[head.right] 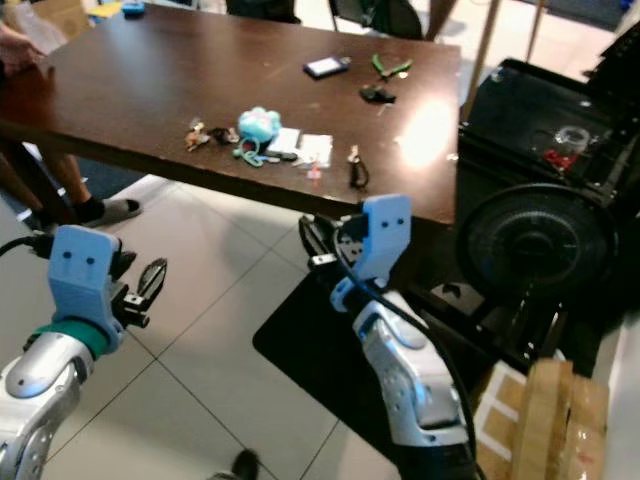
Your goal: Hang keys on a hook
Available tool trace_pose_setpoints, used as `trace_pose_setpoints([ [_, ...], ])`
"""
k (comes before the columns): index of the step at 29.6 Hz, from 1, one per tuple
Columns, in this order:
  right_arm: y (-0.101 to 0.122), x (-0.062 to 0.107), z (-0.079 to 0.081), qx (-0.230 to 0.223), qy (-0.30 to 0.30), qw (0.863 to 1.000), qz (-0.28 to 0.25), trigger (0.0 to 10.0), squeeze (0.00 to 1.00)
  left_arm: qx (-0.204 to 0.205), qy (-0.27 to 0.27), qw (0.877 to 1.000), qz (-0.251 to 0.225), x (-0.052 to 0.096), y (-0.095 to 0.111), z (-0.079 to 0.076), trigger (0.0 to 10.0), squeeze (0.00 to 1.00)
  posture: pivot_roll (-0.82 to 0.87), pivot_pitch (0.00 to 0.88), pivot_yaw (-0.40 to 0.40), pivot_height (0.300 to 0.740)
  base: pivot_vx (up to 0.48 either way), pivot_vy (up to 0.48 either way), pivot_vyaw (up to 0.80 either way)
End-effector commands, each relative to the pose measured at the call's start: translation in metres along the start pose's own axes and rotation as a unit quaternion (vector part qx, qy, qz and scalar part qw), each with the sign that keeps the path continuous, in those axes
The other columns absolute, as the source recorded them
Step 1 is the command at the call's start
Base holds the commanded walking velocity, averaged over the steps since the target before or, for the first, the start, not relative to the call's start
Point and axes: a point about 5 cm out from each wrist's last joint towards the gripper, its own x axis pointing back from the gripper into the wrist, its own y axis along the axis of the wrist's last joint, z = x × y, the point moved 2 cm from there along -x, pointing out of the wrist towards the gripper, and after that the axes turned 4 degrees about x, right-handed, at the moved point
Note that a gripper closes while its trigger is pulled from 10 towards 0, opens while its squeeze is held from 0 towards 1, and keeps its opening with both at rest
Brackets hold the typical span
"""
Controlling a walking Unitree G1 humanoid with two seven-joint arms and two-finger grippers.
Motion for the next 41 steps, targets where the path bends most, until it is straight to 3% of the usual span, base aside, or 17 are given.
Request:
trace_pose_setpoints([
  [1, -0.0053, 0.0013, 0.0033, -0.002, 0.004, 1.0, 0.008, 10.0, 0.0, -0.001, 0.006, 1.0, 0.01, 0.0012, -0.0049, 0.0023, 10.0, 0.0, -0.03, 0.107, 0.052, 0.74, 0.0, 0.0, 0.0],
  [11, -0.0044, 0.0015, 0.0019, -0.014, -0.002, 1.0, 0.002, 10.0, 0.0, 0.001, 0.007, 1.0, 0.005, 0.0007, -0.0037, 0.0023, 10.0, 0.0, -0.03, 0.105, 0.053, 0.74, 0.0, 0.0, 0.0],
  [41, -0.0047, 0.0009, 0.001, -0.036, -0.001, 0.999, 0.003, 10.0, 0.0, 0.01, 0.005, 1.0, 0.004, -0.0011, -0.0014, 0.0016, 10.0, 0.0, -0.04, 0.094, 0.052, 0.74, 0.411, 0.183, -0.03],
])
